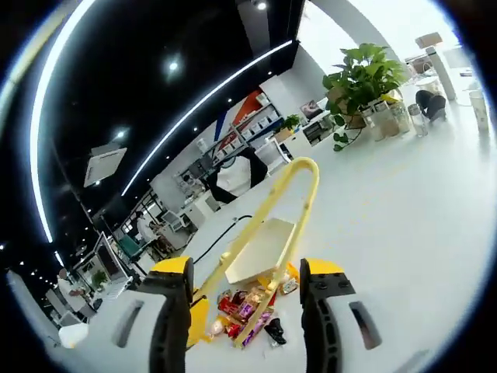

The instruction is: Place the target food into the container with the food tongs after gripping and lifting it, then release it inside without dropping or visibly crushing the food.

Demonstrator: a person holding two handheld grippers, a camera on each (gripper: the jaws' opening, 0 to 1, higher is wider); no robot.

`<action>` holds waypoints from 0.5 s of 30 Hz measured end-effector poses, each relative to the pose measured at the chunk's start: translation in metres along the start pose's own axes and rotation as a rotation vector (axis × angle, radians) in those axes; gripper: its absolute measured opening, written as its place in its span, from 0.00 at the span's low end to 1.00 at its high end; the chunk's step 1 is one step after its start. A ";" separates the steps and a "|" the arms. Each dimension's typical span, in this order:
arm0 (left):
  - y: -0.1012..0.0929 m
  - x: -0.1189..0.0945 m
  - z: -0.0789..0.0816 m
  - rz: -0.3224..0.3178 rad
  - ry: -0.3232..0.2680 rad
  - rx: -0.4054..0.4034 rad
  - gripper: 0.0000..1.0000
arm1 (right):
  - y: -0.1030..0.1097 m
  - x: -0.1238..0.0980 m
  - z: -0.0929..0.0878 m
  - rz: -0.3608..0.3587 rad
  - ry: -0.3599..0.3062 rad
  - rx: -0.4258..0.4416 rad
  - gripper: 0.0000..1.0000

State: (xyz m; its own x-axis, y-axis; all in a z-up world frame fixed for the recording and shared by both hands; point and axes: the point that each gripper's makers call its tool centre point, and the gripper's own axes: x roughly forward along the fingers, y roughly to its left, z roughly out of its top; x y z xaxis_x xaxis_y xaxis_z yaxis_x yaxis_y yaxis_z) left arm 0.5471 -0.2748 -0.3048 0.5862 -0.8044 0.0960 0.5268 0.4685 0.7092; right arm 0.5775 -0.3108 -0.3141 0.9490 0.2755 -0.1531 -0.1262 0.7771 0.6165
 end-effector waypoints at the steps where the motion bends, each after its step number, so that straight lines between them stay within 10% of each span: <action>1: 0.000 -0.001 -0.001 0.000 0.004 0.006 0.02 | 0.000 0.000 0.000 0.000 -0.002 -0.001 0.49; 15: -0.011 -0.008 -0.005 -0.033 0.024 0.125 0.02 | -0.013 -0.003 -0.010 -0.002 0.022 0.184 0.33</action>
State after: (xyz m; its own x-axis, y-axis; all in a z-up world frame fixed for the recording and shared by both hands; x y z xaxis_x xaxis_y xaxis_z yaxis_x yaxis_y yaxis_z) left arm 0.5393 -0.2719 -0.3168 0.5852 -0.8089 0.0559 0.4659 0.3919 0.7933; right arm 0.5735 -0.3157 -0.3290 0.9423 0.2880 -0.1706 -0.0669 0.6614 0.7470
